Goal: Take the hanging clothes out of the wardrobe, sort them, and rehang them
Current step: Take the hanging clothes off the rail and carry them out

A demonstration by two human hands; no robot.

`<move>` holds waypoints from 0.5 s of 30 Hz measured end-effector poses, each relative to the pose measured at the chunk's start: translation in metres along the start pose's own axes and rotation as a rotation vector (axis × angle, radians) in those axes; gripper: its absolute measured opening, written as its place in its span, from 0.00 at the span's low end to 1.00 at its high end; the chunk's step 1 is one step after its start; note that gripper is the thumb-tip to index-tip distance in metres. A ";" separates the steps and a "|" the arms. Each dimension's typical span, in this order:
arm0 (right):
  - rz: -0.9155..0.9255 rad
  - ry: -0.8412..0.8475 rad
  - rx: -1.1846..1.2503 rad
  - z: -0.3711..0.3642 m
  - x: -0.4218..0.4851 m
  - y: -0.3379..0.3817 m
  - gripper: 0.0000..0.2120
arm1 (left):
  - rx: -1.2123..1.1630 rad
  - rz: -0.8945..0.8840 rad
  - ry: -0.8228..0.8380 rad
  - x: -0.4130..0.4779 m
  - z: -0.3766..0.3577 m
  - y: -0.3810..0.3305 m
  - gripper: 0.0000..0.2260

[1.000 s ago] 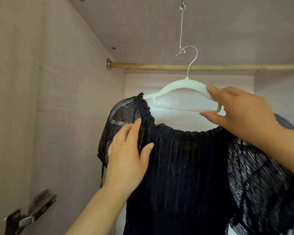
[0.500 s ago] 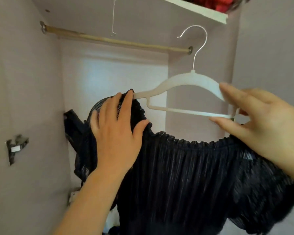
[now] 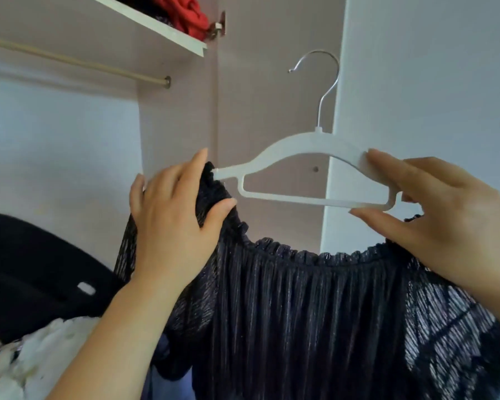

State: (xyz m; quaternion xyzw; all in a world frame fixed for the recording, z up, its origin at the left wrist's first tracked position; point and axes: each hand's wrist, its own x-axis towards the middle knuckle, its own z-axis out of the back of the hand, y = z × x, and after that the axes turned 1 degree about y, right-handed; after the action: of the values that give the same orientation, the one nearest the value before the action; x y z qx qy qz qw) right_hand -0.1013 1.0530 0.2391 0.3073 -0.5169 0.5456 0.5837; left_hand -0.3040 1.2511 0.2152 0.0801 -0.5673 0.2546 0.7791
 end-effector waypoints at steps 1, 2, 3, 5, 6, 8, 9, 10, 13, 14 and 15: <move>-0.003 0.006 -0.042 0.017 -0.008 -0.008 0.24 | -0.039 -0.010 0.005 -0.002 -0.005 -0.016 0.29; -0.008 0.014 -0.083 0.034 -0.016 -0.015 0.24 | -0.080 -0.022 0.005 -0.005 -0.010 -0.033 0.29; -0.015 0.024 -0.123 0.052 -0.025 -0.022 0.24 | -0.125 -0.032 0.002 -0.010 -0.016 -0.050 0.28; -0.035 0.049 -0.203 0.089 -0.042 -0.035 0.24 | -0.230 -0.031 0.008 -0.020 -0.024 -0.087 0.26; -0.045 0.064 -0.242 0.108 -0.051 -0.042 0.24 | -0.288 -0.024 0.019 -0.026 -0.027 -0.107 0.26; -0.072 0.100 -0.305 0.147 -0.070 -0.052 0.24 | -0.405 -0.028 0.035 -0.038 -0.032 -0.148 0.24; -0.091 0.117 -0.335 0.168 -0.080 -0.056 0.24 | -0.463 -0.037 0.039 -0.045 -0.034 -0.168 0.22; -0.110 0.133 -0.366 0.189 -0.090 -0.059 0.24 | -0.517 -0.047 0.041 -0.051 -0.035 -0.188 0.21; -0.170 0.169 -0.462 0.250 -0.119 -0.065 0.25 | -0.639 -0.113 0.033 -0.068 -0.039 -0.246 0.18; -0.191 0.176 -0.498 0.271 -0.128 -0.066 0.25 | -0.677 -0.140 0.029 -0.074 -0.040 -0.265 0.17; -0.210 0.184 -0.539 0.291 -0.136 -0.066 0.25 | -0.721 -0.158 0.029 -0.080 -0.040 -0.284 0.17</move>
State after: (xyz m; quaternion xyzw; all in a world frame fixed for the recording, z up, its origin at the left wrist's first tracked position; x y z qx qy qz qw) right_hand -0.0986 0.7267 0.2053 0.1424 -0.5536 0.3511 0.7416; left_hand -0.1497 0.9996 0.1737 -0.1598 -0.6017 -0.0215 0.7823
